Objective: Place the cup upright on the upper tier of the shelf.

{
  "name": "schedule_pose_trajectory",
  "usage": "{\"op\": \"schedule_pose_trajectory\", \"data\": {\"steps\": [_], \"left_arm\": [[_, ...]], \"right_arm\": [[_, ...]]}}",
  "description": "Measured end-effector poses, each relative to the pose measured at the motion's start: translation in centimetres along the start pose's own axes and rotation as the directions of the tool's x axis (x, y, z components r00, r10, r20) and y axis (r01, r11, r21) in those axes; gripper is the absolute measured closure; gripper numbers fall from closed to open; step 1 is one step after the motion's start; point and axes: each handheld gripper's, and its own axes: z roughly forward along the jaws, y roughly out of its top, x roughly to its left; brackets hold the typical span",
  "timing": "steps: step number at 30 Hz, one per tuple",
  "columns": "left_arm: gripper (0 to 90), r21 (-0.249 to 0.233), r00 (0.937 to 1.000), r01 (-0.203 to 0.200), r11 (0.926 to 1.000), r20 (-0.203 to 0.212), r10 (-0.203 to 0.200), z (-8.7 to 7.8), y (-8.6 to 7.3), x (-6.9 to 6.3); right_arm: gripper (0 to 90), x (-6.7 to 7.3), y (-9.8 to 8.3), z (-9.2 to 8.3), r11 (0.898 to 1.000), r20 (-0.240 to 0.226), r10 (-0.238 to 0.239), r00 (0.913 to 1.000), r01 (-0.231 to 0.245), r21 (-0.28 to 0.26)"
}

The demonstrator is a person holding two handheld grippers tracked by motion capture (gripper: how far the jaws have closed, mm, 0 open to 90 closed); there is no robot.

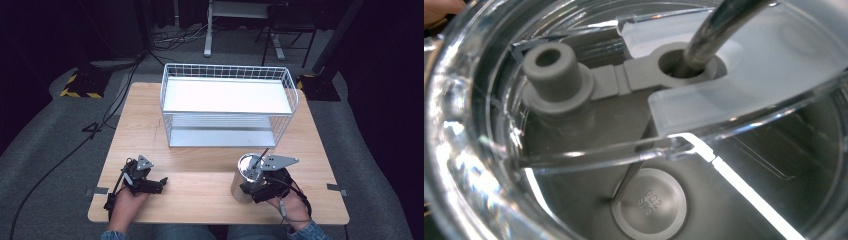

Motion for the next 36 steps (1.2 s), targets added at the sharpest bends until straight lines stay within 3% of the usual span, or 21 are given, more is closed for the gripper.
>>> {"op": "schedule_pose_trajectory", "data": {"steps": [14, 36], "left_arm": [[2.2, 0.001, 1.0, -0.002, 1.0, 0.001, 0.002, 0.0, 0.0, 0.0], [2.2, 0.001, 1.0, -0.005, 1.0, 0.006, 0.005, 0.0, 0.0, 0.0]], "right_arm": [[3.6, 0.2, 2.0, -1.2, 1.0, -0.002, -0.01, 0.9999, 0.01, -0.005], [3.7, 0.4, 7.1, -3.5, 0.998, 0.009, -0.062, 0.998, 0.062, -0.025]]}}
